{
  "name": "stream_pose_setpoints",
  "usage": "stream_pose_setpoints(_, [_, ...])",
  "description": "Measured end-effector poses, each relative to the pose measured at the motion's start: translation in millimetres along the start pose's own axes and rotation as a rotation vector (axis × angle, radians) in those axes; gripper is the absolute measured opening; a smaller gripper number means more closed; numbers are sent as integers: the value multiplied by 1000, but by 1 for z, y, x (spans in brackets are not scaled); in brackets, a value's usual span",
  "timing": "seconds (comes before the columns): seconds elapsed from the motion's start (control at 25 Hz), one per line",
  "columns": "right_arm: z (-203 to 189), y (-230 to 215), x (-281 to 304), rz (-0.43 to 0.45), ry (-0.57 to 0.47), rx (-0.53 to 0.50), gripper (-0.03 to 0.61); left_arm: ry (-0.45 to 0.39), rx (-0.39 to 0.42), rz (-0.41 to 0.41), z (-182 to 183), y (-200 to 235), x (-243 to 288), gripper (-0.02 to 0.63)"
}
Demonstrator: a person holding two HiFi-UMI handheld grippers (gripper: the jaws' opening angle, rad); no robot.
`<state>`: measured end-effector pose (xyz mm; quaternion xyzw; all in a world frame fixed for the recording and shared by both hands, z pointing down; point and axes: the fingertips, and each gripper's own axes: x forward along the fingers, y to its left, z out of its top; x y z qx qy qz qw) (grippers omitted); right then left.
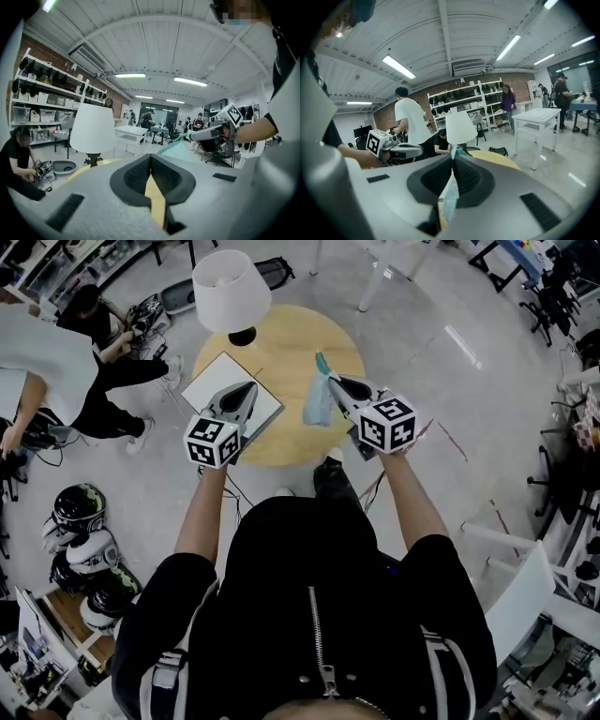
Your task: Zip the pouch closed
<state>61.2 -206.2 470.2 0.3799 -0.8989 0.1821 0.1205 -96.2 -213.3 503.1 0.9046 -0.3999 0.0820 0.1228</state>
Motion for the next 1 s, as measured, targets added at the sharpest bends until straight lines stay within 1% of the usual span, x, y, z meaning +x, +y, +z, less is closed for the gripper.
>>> stream_pose_setpoints(0.24, [12, 2, -4, -26, -61, -27, 15, -28, 14, -1, 10, 1, -8, 2])
stream_pose_setpoints(0.48, [12, 4, -8, -34, -67, -34, 15, -33, 12, -7, 10, -1, -11, 2])
stream_pose_setpoints(1.0, [18, 15, -17, -20, -71, -66, 15, -24, 1, -23, 6, -6, -13, 2])
